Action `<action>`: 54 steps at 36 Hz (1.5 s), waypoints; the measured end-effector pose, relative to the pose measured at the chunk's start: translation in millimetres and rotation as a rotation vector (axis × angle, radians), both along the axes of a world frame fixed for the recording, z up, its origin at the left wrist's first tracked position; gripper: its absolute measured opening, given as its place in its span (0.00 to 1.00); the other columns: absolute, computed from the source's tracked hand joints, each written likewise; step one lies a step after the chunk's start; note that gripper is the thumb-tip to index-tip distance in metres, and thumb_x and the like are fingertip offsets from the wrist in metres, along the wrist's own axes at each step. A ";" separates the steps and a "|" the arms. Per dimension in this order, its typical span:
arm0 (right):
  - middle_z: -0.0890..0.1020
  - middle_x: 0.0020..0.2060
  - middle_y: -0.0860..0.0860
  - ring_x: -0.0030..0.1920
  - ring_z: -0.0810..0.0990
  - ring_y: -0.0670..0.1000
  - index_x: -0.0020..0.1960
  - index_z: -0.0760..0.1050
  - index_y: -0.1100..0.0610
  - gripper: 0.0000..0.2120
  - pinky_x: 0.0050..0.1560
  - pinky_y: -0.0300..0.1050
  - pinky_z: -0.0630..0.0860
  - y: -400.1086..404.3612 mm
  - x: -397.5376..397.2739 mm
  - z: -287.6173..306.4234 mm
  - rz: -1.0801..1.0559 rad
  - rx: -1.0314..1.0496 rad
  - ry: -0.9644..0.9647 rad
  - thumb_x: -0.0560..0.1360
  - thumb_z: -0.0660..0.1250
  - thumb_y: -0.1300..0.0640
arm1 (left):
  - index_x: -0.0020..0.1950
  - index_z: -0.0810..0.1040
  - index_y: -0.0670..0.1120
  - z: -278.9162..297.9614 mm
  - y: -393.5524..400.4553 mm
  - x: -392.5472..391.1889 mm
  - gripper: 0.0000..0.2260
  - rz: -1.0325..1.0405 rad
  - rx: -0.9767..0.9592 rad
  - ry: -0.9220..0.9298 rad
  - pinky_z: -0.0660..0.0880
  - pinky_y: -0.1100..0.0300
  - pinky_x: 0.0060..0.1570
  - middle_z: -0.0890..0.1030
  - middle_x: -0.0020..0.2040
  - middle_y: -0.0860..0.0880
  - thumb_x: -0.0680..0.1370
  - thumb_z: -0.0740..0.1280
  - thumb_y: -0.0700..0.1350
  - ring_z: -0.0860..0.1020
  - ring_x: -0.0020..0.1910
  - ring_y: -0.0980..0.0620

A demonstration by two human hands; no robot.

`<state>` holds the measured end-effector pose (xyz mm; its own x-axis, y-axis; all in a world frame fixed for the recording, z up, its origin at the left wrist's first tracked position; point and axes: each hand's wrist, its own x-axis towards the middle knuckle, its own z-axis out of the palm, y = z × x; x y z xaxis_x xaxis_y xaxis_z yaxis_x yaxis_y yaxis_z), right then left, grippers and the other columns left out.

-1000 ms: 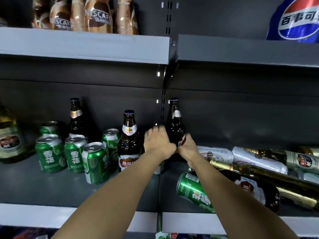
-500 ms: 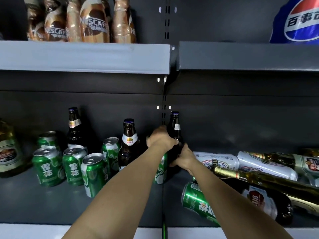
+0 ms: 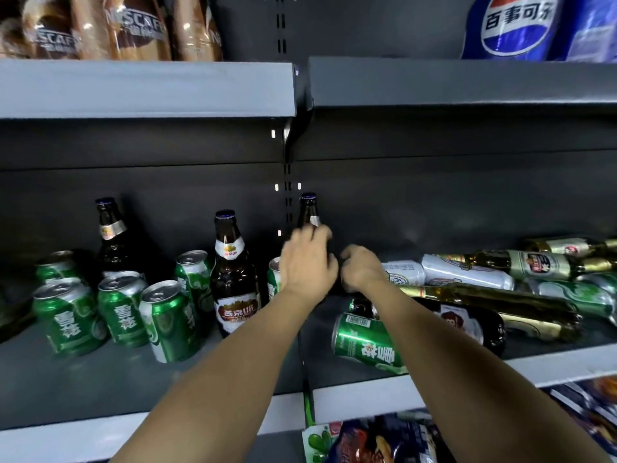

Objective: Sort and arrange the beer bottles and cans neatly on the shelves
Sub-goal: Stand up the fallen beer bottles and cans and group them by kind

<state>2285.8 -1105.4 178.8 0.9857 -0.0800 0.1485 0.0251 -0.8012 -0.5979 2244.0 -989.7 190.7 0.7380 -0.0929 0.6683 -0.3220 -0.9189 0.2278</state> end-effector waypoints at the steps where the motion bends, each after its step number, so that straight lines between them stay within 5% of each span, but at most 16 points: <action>1: 0.80 0.59 0.56 0.60 0.78 0.56 0.61 0.76 0.54 0.17 0.56 0.47 0.76 -5.7 -4.0 1.0 -0.023 -0.020 -0.002 0.73 0.64 0.63 | 0.58 0.74 0.46 -2.7 -3.8 -6.3 0.12 -0.101 0.028 0.064 0.70 0.51 0.53 0.75 0.55 0.46 0.75 0.66 0.45 0.73 0.57 0.44; 6: 0.79 0.61 0.57 0.61 0.76 0.58 0.59 0.78 0.57 0.16 0.59 0.47 0.75 -36.6 -28.1 3.4 -0.112 -0.044 -0.039 0.75 0.60 0.67 | 0.51 0.75 0.51 -12.0 -24.0 -33.3 0.10 -0.257 0.113 0.572 0.69 0.56 0.51 0.78 0.55 0.47 0.71 0.66 0.41 0.75 0.58 0.46; 10: 0.79 0.60 0.55 0.60 0.77 0.58 0.59 0.78 0.53 0.16 0.56 0.46 0.73 -60.2 -47.4 2.8 -0.132 -0.076 -0.084 0.75 0.61 0.65 | 0.61 0.71 0.52 -15.9 -40.5 -54.8 0.20 -0.260 0.242 0.745 0.67 0.54 0.58 0.75 0.61 0.47 0.71 0.69 0.43 0.71 0.62 0.46; 14: 0.80 0.58 0.55 0.59 0.77 0.58 0.59 0.75 0.53 0.14 0.58 0.47 0.72 -76.1 -63.7 -3.8 -0.097 -0.231 -0.088 0.75 0.61 0.62 | 0.73 0.62 0.52 -24.6 -57.4 -70.3 0.34 -0.217 0.476 0.779 0.56 0.45 0.70 0.69 0.67 0.46 0.70 0.73 0.50 0.64 0.69 0.45; 19: 0.80 0.57 0.55 0.60 0.77 0.57 0.63 0.71 0.55 0.14 0.60 0.48 0.68 -94.0 -79.5 -15.9 -0.006 -0.514 -0.162 0.81 0.55 0.53 | 0.74 0.64 0.51 -34.7 -64.1 -76.4 0.35 -0.099 0.550 0.581 0.55 0.47 0.73 0.69 0.67 0.47 0.70 0.74 0.55 0.65 0.69 0.44; 24: 0.76 0.63 0.55 0.65 0.73 0.57 0.70 0.66 0.54 0.26 0.63 0.52 0.67 -113.9 -85.3 -24.9 0.084 -0.604 -0.111 0.80 0.53 0.38 | 0.73 0.63 0.54 -41.0 -52.2 -85.8 0.35 0.036 0.272 0.470 0.60 0.51 0.72 0.70 0.67 0.50 0.70 0.73 0.57 0.70 0.67 0.45; 28: 0.70 0.70 0.54 0.71 0.65 0.56 0.74 0.61 0.53 0.39 0.68 0.55 0.62 -120.9 -91.4 -28.6 0.132 -0.660 -0.036 0.73 0.58 0.29 | 0.64 0.69 0.51 -43.2 -37.4 -92.7 0.27 0.160 -0.313 0.426 0.73 0.54 0.55 0.76 0.59 0.50 0.70 0.74 0.56 0.76 0.58 0.45; 34: 0.65 0.73 0.53 0.74 0.60 0.57 0.76 0.54 0.52 0.47 0.70 0.57 0.60 -122.4 -92.1 -30.3 0.170 -0.761 -0.011 0.67 0.71 0.34 | 0.57 0.69 0.47 -55.6 -11.3 -93.7 0.22 0.345 -0.992 0.271 0.75 0.48 0.57 0.80 0.55 0.45 0.71 0.75 0.53 0.78 0.55 0.41; 43: 0.73 0.65 0.51 0.67 0.69 0.56 0.71 0.62 0.50 0.39 0.65 0.53 0.64 -115.0 -92.2 -29.7 0.092 -0.644 -0.104 0.67 0.71 0.36 | 0.64 0.67 0.44 -60.9 36.3 -99.2 0.29 0.525 -0.904 0.244 0.75 0.43 0.55 0.75 0.61 0.43 0.71 0.74 0.56 0.77 0.55 0.38; 51: 0.76 0.59 0.53 0.58 0.77 0.58 0.65 0.63 0.53 0.35 0.50 0.50 0.74 -81.6 -93.1 -2.7 0.016 -0.019 -0.299 0.67 0.74 0.38 | 0.70 0.63 0.43 -67.2 38.7 -99.7 0.32 0.429 -0.878 0.270 0.73 0.45 0.57 0.69 0.67 0.43 0.73 0.73 0.54 0.73 0.61 0.39; 54: 0.78 0.58 0.54 0.57 0.78 0.59 0.65 0.63 0.54 0.37 0.52 0.52 0.75 -60.7 -94.6 -4.1 0.016 0.095 -0.310 0.66 0.75 0.38 | 0.73 0.62 0.43 -65.8 33.1 -104.1 0.37 0.436 -0.803 0.103 0.69 0.45 0.60 0.67 0.69 0.42 0.71 0.74 0.56 0.68 0.66 0.40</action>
